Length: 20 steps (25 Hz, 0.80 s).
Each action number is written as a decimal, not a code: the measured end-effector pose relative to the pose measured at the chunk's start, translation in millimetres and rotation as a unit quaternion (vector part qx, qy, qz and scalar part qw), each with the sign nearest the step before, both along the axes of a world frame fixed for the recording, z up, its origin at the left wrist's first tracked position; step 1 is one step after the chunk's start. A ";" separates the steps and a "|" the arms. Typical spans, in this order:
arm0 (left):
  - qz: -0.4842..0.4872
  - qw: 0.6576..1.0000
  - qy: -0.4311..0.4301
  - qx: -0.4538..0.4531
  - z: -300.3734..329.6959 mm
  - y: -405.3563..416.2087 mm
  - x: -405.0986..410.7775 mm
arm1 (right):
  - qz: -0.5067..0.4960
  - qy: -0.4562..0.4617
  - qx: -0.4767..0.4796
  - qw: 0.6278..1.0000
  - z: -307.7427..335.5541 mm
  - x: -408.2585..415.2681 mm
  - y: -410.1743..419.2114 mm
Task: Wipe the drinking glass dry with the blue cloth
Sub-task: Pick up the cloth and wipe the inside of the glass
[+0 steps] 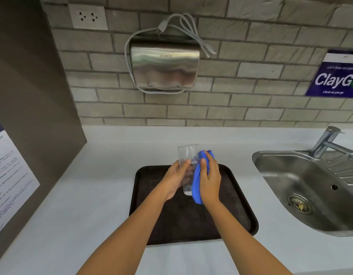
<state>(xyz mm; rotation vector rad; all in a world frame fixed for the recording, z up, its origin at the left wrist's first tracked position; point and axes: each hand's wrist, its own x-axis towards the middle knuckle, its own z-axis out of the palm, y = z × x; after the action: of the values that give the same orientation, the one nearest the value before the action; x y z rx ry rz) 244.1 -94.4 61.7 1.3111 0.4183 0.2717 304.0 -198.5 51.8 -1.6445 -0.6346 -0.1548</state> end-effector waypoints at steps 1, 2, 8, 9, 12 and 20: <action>0.015 1.000 0.003 -0.009 1.4 -0.1 1.7 | -0.006 -0.013 -0.007 1.000 2.4 -0.1 2.3; 0.031 0.999 0.006 -0.016 2.7 -1.0 4.2 | -0.021 -0.050 -0.017 0.998 3.6 -1.7 4.3; 0.074 0.996 0.026 -0.030 7.0 -8.9 12.5 | 0.016 -0.147 -0.028 0.989 -4.3 -9.4 11.9; 0.075 0.996 0.029 -0.027 7.0 -8.3 11.8 | 0.043 -0.080 -0.003 0.996 1.8 -9.6 11.0; 0.090 0.995 0.022 -0.037 10.2 -8.2 9.3 | 0.089 0.054 0.031 0.994 20.1 -4.6 9.1; 0.072 0.997 0.005 -0.033 17.3 -0.1 8.6 | 0.032 -0.070 -0.050 0.996 15.3 -15.9 12.8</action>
<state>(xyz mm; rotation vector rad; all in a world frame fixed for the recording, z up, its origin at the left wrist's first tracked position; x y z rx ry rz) 252.7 -94.4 79.0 1.2205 0.5272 0.3694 288.1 -185.7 67.1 -1.7178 -0.8126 -0.1956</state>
